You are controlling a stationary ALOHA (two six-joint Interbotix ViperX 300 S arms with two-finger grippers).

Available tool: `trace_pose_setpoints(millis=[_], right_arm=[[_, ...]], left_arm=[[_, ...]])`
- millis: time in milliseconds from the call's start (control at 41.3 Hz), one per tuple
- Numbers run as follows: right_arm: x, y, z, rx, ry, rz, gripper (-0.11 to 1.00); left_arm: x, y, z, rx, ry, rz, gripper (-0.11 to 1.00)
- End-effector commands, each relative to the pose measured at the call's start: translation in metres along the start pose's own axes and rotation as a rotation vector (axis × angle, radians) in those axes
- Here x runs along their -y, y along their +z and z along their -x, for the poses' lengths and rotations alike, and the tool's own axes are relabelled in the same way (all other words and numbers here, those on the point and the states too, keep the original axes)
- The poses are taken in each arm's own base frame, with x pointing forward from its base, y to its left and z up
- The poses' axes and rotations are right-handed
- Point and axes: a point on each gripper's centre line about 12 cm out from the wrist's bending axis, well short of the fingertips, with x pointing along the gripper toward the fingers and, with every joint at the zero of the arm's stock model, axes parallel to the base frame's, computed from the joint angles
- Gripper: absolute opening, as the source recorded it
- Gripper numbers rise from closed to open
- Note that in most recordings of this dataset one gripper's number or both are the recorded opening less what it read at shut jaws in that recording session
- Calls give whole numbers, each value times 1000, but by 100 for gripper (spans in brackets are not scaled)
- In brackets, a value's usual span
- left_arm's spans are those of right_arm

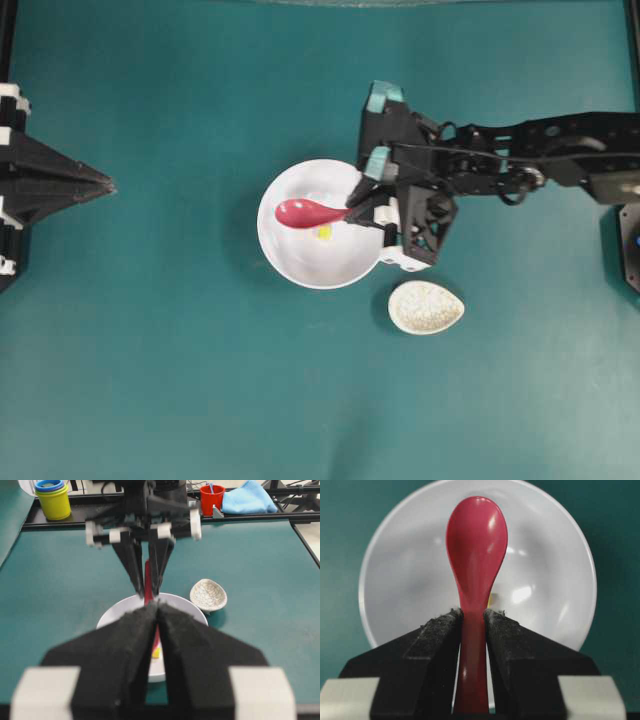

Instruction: Scoop the yellow hexagonal prism block from the bowl with a spoon using the right arm.

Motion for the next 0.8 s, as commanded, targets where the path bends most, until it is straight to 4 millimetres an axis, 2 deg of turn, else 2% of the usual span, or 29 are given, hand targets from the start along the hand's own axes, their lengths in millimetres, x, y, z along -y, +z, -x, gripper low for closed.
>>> trace_pose_setpoints(millis=[0, 121, 267, 460, 775], right_arm=[[-6, 13, 21, 36, 18, 18, 24], [-10, 13, 36, 4, 38, 20, 24], [-13, 10, 44, -50, 59, 19, 24], [-13, 6, 44, -127, 71, -9, 24], [-11, 10, 36, -231, 80, -59, 24]], left_arm=[[-1, 12, -2, 31, 2, 1, 9], [-1, 13, -1, 32, 2, 1, 9], [0, 12, -2, 31, 0, 1, 9], [0, 13, -1, 32, 0, 1, 9], [-1, 13, -2, 32, 0, 1, 9]])
